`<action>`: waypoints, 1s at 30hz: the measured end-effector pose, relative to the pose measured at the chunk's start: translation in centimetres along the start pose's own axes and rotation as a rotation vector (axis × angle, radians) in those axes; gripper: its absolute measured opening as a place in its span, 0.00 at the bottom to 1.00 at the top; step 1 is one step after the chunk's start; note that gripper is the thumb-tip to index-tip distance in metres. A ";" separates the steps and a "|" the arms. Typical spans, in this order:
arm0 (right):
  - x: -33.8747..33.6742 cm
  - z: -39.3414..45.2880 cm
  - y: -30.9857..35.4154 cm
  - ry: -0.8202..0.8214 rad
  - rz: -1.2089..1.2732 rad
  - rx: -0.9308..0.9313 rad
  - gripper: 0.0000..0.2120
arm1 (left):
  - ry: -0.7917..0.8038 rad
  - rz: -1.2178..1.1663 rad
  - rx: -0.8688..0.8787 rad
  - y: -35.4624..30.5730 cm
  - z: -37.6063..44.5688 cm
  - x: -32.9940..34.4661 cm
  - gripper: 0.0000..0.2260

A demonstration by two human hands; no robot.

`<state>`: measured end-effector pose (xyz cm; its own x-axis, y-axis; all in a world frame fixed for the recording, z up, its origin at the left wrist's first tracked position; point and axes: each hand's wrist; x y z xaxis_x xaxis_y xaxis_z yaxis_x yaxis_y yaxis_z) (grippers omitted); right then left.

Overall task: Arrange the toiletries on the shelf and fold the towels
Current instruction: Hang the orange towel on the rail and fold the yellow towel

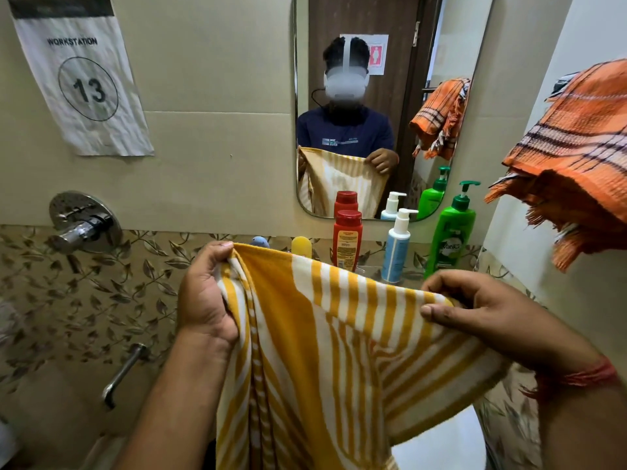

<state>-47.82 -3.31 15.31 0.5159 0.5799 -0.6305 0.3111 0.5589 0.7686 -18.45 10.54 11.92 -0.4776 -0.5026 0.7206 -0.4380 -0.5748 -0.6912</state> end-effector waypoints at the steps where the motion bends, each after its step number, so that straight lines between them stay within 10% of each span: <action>1: -0.1 0.1 -0.2 -0.016 -0.061 0.025 0.03 | -0.022 -0.005 0.011 0.0 0.2 -0.2 0.10; 9: 0.2 0.4 -0.9 0.003 -0.365 0.266 0.02 | -0.144 0.039 0.026 0.3 1.7 -1.3 0.10; 14: 0.2 -0.2 -0.7 -0.076 -0.244 0.163 0.02 | -0.235 0.042 0.023 0.3 3.4 -3.2 0.28; 17: 1.0 -0.6 0.1 0.011 0.296 -0.044 0.09 | -0.213 0.156 0.121 0.5 0.7 -0.3 0.05; 23: 4.4 -0.7 2.5 0.388 0.826 -0.449 0.13 | 0.447 0.622 0.050 1.5 -3.5 3.9 0.10; 30: 7.7 0.6 7.1 -0.385 -0.099 -0.612 0.02 | 0.577 0.577 -0.023 0.9 -5.3 5.1 0.15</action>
<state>-41.17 4.78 15.98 0.7876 0.3227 -0.5250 -0.0731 0.8948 0.4404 -25.35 10.91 14.70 -0.9471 -0.3002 0.1133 -0.0152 -0.3107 -0.9504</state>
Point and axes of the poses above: each hand's wrist, its own z-axis towards the middle knuckle, its own x-axis out of the palm, y = z × x, and after that the axes turned 1 degree about -z, right-handed
